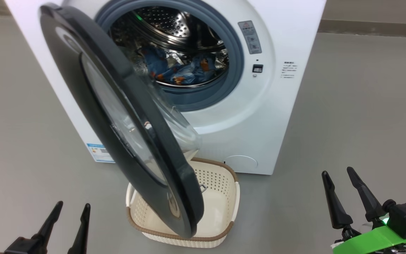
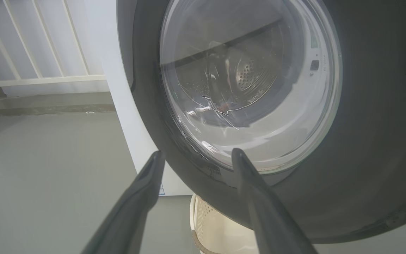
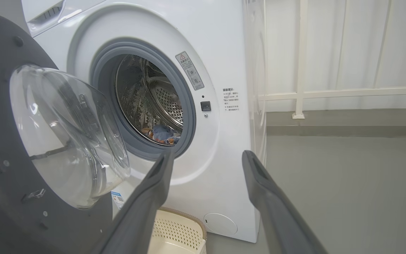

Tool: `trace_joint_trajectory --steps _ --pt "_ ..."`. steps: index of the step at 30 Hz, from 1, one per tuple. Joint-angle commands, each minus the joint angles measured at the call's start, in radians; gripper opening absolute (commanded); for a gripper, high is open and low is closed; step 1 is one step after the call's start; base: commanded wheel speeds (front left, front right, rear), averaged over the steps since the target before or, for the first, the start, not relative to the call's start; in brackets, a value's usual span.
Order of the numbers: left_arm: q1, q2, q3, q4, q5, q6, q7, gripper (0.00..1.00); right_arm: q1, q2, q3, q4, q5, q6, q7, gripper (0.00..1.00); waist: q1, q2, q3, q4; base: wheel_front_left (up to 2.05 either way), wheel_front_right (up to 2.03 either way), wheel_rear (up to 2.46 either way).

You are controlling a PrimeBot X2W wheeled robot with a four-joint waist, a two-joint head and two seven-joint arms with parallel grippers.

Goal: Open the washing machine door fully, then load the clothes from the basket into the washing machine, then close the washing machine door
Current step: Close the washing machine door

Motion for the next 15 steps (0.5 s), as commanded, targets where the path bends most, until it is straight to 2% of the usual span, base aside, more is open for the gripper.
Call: trace_joint_trajectory --steps 1,15 --pt "-0.028 0.031 0.032 -0.03 -0.007 0.001 -0.01 1.0 -0.026 -0.012 0.012 -0.026 0.005 0.006 -0.008 1.0 0.0 0.0 0.002 -0.013 0.0 0.0 0.0" --pt "-0.039 0.044 0.01 -0.033 -0.029 0.001 -0.01 1.0 -0.016 -0.006 -0.009 -0.03 0.002 0.006 -0.008 1.0 0.0 0.0 0.01 -0.086 0.0 0.0 0.0"
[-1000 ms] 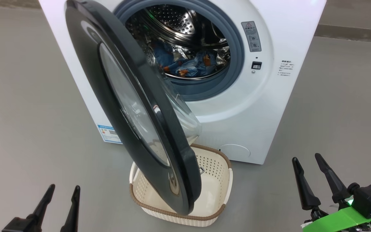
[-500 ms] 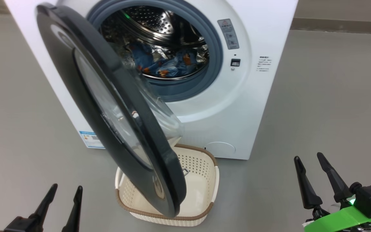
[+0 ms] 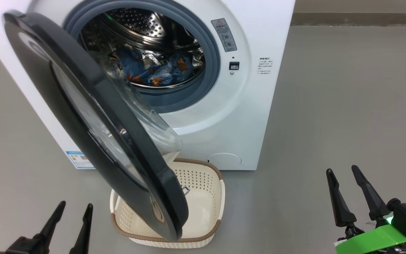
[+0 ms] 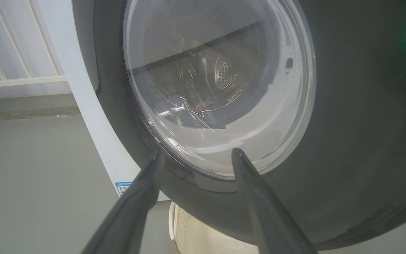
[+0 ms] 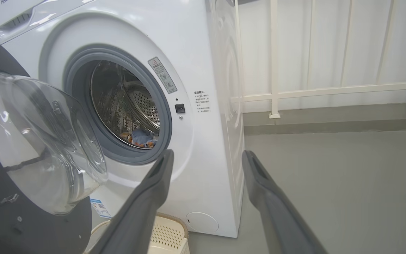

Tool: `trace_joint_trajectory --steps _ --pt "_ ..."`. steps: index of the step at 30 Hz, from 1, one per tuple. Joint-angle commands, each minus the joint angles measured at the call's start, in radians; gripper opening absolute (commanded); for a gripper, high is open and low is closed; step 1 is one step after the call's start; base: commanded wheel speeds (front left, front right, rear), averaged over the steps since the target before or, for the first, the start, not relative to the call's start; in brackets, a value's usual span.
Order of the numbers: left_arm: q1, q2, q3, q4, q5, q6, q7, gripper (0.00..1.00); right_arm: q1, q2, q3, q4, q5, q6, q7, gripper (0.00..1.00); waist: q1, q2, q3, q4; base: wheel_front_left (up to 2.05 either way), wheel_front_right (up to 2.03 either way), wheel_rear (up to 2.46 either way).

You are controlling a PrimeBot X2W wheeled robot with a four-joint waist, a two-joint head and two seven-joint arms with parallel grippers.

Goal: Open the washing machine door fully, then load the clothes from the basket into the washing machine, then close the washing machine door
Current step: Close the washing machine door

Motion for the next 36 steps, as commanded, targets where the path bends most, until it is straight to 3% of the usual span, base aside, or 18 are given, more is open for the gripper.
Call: trace_joint_trajectory --steps 1,22,23,24,25,26,27,28,36 --pt "-0.038 0.032 0.037 -0.028 -0.005 0.001 -0.01 1.0 -0.016 -0.009 0.014 -0.027 0.002 0.006 -0.008 1.0 -0.0001 0.0 0.002 -0.008 0.0 0.0 0.0" --pt "-0.037 0.029 0.037 -0.032 -0.005 0.001 -0.01 1.0 -0.024 -0.002 0.01 -0.025 0.0 0.006 -0.008 1.0 -0.0001 0.0 0.0 -0.001 0.0 0.0 0.0" --pt "-0.036 0.026 0.04 -0.033 -0.006 0.001 -0.01 1.0 -0.026 -0.001 0.01 -0.024 0.0 0.006 -0.008 0.72 -0.0001 0.0 0.0 0.001 0.0 0.0 0.0" --pt "-0.034 0.023 0.042 -0.035 -0.007 0.001 -0.01 1.0 -0.028 0.001 0.009 -0.024 0.001 0.006 -0.008 0.51 -0.0001 0.0 0.0 0.004 0.0 0.0 0.0" --pt "-0.031 0.02 0.045 -0.037 -0.007 0.001 -0.01 1.0 -0.032 0.002 0.009 -0.024 0.002 0.006 -0.008 0.38 -0.0001 0.0 0.0 0.006 0.0 0.0 0.0" --pt "-0.029 0.016 0.05 -0.039 -0.007 0.001 -0.01 1.0 -0.035 0.005 0.009 -0.025 0.003 0.006 -0.008 0.15 -0.0001 0.0 0.0 0.009 0.0 0.0 0.0" --pt "-0.025 0.012 0.055 -0.042 -0.007 0.001 -0.01 1.0 -0.039 0.007 0.011 -0.026 0.004 0.006 -0.008 0.04 -0.0001 0.0 0.0 0.013 0.0 0.0 0.0" --pt "-0.02 0.008 0.059 -0.046 -0.006 0.001 -0.01 1.0 -0.044 0.009 0.014 -0.027 0.005 0.006 -0.008 0.0 -0.0001 0.0 -0.001 0.016 0.0 0.0 0.0" --pt "0.013 -0.021 0.082 -0.066 -0.001 0.001 -0.01 1.0 -0.12 0.012 0.056 -0.061 0.012 0.006 -0.008 0.0 -0.0001 0.0 -0.003 0.055 0.0 0.0 0.0"
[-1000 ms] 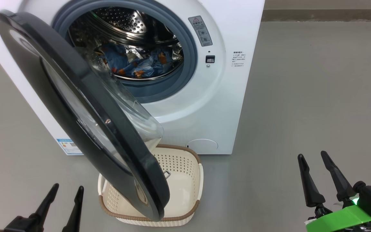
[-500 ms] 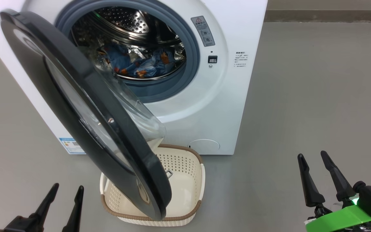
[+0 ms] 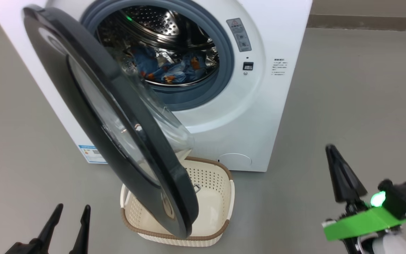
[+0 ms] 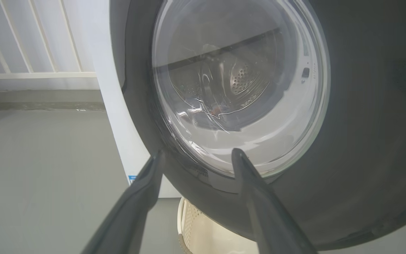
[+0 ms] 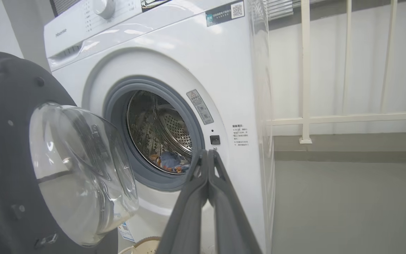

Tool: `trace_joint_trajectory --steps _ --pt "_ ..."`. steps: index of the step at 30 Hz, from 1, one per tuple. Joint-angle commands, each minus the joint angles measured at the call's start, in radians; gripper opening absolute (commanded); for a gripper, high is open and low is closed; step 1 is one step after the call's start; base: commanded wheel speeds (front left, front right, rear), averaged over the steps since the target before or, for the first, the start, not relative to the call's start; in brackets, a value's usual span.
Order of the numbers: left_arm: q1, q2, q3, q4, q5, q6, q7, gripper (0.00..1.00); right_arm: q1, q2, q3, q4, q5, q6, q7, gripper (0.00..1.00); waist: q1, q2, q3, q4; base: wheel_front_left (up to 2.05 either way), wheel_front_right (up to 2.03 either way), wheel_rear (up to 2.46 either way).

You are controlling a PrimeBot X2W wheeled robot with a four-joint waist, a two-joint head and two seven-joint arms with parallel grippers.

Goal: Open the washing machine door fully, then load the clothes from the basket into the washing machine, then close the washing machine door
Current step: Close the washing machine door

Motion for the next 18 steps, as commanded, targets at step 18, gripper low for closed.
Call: trace_joint_trajectory --steps 18 --pt "-0.008 -0.008 0.044 -0.057 0.01 0.001 -0.01 1.0 -0.33 0.009 0.332 -0.283 0.058 0.005 -0.008 0.0 0.0 -0.0001 -0.027 0.101 0.0 0.0 0.0"
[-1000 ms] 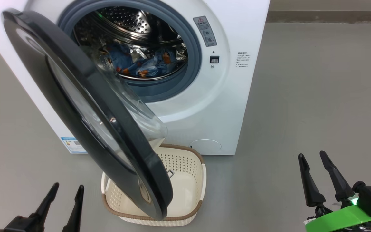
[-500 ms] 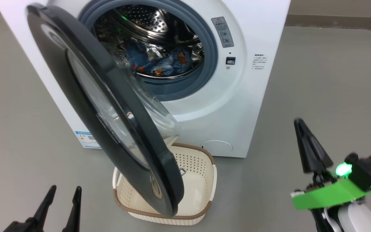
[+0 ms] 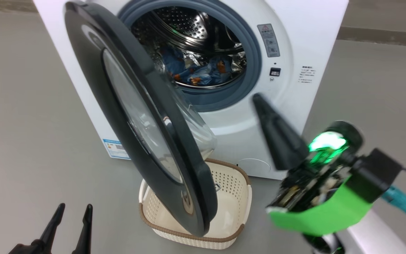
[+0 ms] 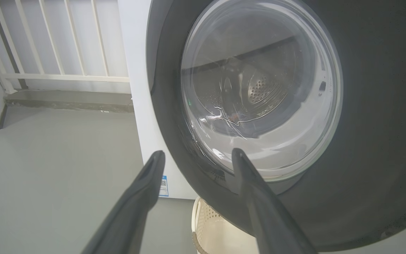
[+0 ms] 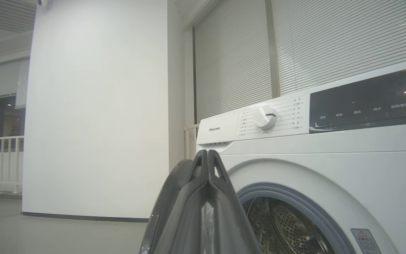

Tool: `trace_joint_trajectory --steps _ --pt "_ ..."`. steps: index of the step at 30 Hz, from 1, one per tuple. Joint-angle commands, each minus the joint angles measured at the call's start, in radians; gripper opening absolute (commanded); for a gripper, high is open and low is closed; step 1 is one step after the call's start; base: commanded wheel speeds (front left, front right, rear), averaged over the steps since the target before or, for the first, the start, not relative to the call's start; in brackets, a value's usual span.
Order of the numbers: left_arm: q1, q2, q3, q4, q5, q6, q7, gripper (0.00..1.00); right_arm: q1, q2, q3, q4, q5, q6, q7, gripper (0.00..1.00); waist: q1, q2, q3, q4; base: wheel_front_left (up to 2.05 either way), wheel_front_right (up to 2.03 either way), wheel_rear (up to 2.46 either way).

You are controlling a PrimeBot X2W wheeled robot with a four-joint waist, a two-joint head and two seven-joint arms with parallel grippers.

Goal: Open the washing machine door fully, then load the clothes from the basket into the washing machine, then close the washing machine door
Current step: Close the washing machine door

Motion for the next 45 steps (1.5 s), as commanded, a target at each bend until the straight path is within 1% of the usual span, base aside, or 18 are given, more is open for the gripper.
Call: trace_joint_trajectory --steps 1,6,10,11,16,19,27,33,45 --pt "-0.017 0.015 0.033 -0.032 0.008 0.001 -0.007 1.0 -0.036 0.01 0.046 -0.033 0.012 0.006 -0.005 0.0 0.0 -0.0001 -0.008 0.013 0.0 0.0 0.0" --pt "-0.008 0.012 0.037 -0.036 0.009 0.001 -0.007 1.0 -0.052 0.023 0.185 -0.044 0.045 0.006 -0.005 0.0 0.0 -0.0001 -0.017 0.03 0.0 0.0 0.0" --pt "-0.001 0.012 0.04 -0.042 0.01 0.001 -0.007 1.0 -0.045 0.023 0.287 -0.016 0.073 0.006 -0.005 0.0 0.0 -0.0001 -0.021 0.037 0.0 0.0 0.0" --pt "-0.001 0.012 0.04 -0.042 0.01 0.001 -0.007 1.0 -0.045 0.023 0.287 -0.016 0.073 0.006 -0.005 0.0 0.0 -0.0001 -0.021 0.037 0.0 0.0 0.0" --pt "0.002 0.012 0.043 -0.044 0.008 0.001 -0.007 1.0 -0.029 0.019 0.387 0.039 0.1 0.006 -0.005 0.0 0.0 -0.0001 -0.021 0.043 0.0 0.0 0.0" --pt "0.004 0.01 0.046 -0.046 0.008 0.001 -0.007 1.0 -0.013 0.018 0.428 0.082 0.118 0.006 -0.005 0.0 0.0 -0.0001 -0.02 0.044 0.0 0.0 0.0" --pt "0.006 0.006 0.047 -0.048 0.007 0.001 -0.007 1.0 0.029 0.005 0.484 0.208 0.169 0.006 -0.005 0.0 0.0 -0.0001 -0.01 0.044 0.0 0.0 0.0" --pt "-0.001 -0.001 0.05 -0.054 0.007 0.001 -0.007 1.0 0.032 0.0 0.513 0.299 0.216 0.006 -0.005 0.0 0.0 -0.0001 0.01 0.044 0.0 0.0 0.0" --pt "-0.022 -0.014 0.051 -0.058 0.01 0.001 -0.007 1.0 0.005 0.003 0.485 0.372 0.235 0.006 -0.005 0.0 0.0 -0.0001 0.043 0.044 0.0 0.0 0.0"
